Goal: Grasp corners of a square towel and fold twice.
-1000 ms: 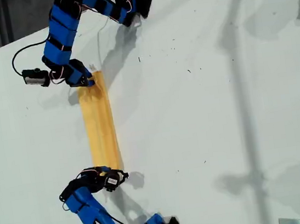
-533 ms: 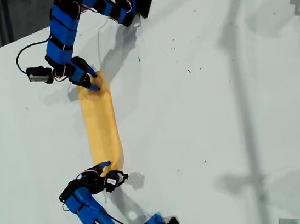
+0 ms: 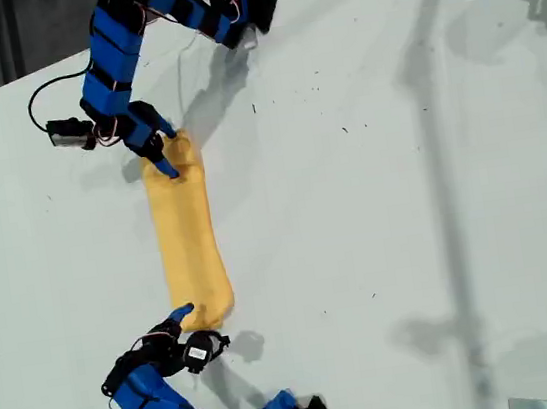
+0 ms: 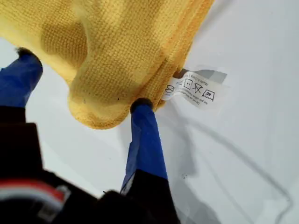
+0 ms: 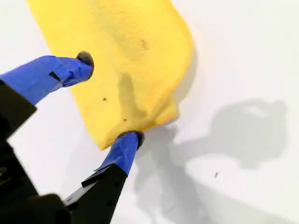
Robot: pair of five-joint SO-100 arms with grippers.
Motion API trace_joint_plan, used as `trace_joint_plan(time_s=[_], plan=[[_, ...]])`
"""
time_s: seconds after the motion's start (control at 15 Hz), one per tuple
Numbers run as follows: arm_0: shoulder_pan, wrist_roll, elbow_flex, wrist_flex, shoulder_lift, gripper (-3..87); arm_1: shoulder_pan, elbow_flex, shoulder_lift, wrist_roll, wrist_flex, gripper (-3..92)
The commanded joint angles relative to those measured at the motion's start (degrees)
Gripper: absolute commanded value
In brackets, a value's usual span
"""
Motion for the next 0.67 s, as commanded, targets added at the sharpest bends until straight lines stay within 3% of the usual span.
trace_joint_plan(time_s=[0.0, 0.27, 0.4, 0.6], plan=[[-1.6, -0.1, 3.2, -3.0, 7.9, 25.1, 3.6, -1.1, 3.7, -1.0, 0.3, 40.7], [0.0, -2.0, 7.7, -5.2, 10.1, 24.3, 11.2, -5.4, -7.2, -5.7, 0.4, 41.7], [1.9, -3.6, 11.2, -5.7, 14.0, 24.2, 9.8, -15.1, -18.2, -7.5, 4.0, 40.6], [2.5, -7.7, 28.5, -9.6, 38.8, 23.5, 6.2, -20.6, -23.2, -8.8, 6.1, 39.3]])
